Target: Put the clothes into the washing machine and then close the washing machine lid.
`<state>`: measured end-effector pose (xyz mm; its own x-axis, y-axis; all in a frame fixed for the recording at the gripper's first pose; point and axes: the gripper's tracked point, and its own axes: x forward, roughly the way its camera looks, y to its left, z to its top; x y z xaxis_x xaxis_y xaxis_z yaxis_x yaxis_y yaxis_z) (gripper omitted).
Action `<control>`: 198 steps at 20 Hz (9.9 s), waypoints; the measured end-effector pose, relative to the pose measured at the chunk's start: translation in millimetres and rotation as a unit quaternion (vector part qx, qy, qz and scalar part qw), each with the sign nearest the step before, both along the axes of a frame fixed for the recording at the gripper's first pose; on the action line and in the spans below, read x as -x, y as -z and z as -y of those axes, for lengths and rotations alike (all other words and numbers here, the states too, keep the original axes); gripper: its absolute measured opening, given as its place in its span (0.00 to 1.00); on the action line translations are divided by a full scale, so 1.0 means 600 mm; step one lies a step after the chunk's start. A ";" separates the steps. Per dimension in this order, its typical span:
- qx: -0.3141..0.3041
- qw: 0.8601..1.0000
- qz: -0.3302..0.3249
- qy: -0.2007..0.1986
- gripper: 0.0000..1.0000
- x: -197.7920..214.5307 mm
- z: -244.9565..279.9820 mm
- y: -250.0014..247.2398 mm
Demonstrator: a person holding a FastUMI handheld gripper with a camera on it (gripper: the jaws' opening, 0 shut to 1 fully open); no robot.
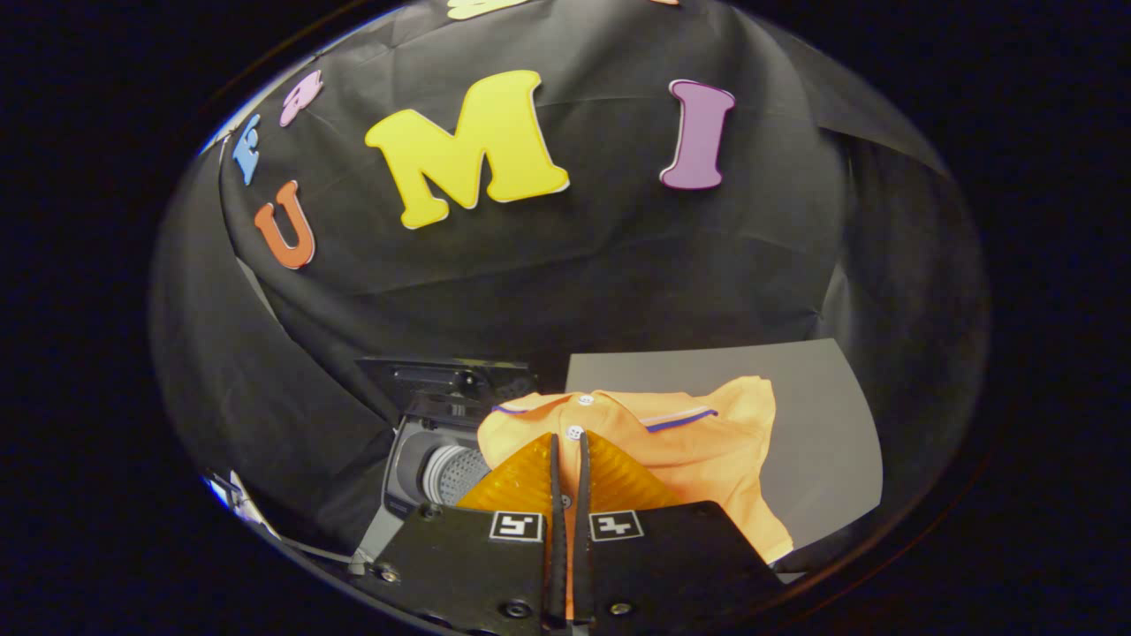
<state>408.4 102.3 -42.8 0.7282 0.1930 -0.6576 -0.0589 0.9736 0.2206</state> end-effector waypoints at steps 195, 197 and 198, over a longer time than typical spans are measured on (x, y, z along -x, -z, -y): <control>0.049 0.994 -0.093 0.009 1.00 -0.120 -0.428 0.312; 0.048 0.994 -0.096 0.006 0.99 -0.104 -0.424 0.315; 0.049 0.994 -0.095 0.005 0.99 -0.097 -0.421 0.318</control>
